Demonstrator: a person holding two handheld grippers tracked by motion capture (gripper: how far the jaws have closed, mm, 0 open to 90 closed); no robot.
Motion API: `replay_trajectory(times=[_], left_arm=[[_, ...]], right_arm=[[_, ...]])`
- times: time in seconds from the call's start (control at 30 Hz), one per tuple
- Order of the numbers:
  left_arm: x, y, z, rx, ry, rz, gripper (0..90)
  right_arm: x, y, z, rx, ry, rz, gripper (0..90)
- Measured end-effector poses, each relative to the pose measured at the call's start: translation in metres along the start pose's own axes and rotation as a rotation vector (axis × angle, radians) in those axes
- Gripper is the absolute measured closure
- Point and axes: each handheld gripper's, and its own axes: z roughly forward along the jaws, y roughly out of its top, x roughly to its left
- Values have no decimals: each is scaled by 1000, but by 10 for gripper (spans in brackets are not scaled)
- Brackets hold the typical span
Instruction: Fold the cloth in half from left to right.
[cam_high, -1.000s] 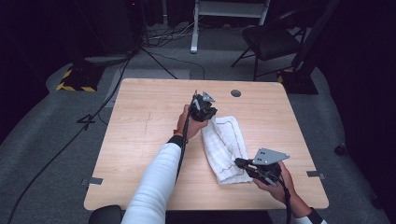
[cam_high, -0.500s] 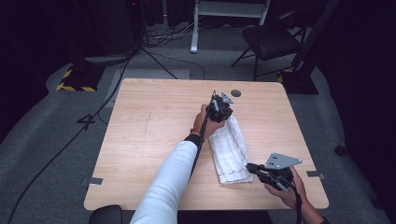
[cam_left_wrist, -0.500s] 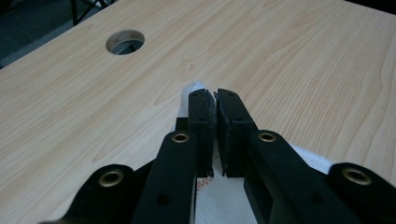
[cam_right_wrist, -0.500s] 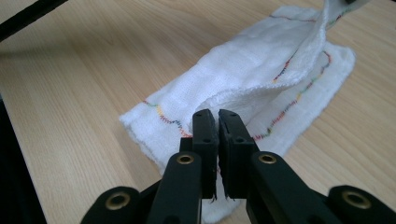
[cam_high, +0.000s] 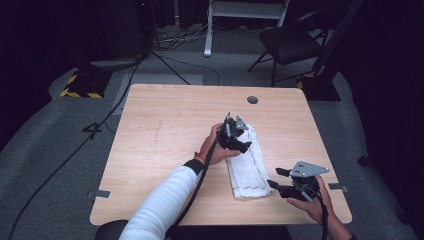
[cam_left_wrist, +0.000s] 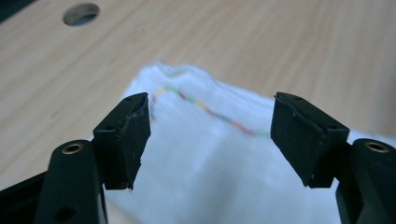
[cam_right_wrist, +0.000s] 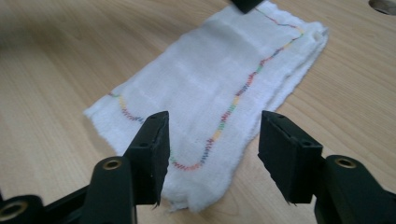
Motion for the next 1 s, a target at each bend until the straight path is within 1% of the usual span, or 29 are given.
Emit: replay_trajectory(times=[0.07,0.1,0.13,0.2,0.23,0.27,0.3,0.33,0.37,0.43,0.47,0.5,0.53,0.57,0.6,0.63,0.7,0.77,0.8,0.87,1.0], left_arm=[[-8,-12,-10,0,-18,21,274],[-12,-18,-13,9,-45,28,279],[-17,-25,-17,27,-77,43,289],[-27,-33,-20,44,-94,76,315],[-32,-38,-21,51,-106,92,319],[-36,-42,-23,56,-120,108,319],[-40,-47,-23,58,-129,112,328],[-44,-53,-23,70,-141,119,336],[-46,-57,-22,80,-153,119,341],[-52,-65,-20,97,-162,127,352],[-55,-69,-19,121,-165,141,359],[-58,-74,-17,128,-156,153,356],[-59,-78,-18,120,-150,147,356],[-59,-80,-18,112,-155,131,364],[-57,-81,-19,113,-160,126,365],[-57,-81,-20,120,-157,137,364],[-58,-83,-22,114,-151,149,360],[-57,-87,-25,108,-149,144,360],[-56,-90,-27,109,-155,140,361],[-55,-94,-31,106,-158,134,357],[-53,-107,-43,108,-159,86,357]], right_arm=[[-4,1,2,7,-13,1,431],[-6,1,3,10,-22,-7,423],[-8,1,4,12,-26,-12,421],[-14,1,10,41,-32,-17,419],[-16,0,12,51,-31,-13,419],[-19,-1,16,67,-31,-20,419],[-21,-2,19,86,-40,-22,419],[-24,-3,22,93,-42,-21,419],[-27,-4,26,98,-34,-10,415],[-31,-6,31,106,-34,-13,405],[-32,-7,33,110,-29,-6,404],[-32,-8,34,115,-22,-5,402],[-31,-9,36,122,-20,-9,396],[-30,-10,37,130,-17,-12,394],[-28,-10,38,134,-13,-11,392],[-26,-11,39,142,-6,-19,389],[-21,-12,42,153,2,-31,386],[-16,-13,44,171,13,-47,384],[-13,-14,46,178,19,-54,386],[-7,-13,47,181,35,-50,388],[7,-11,51,184,58,-70,386]])
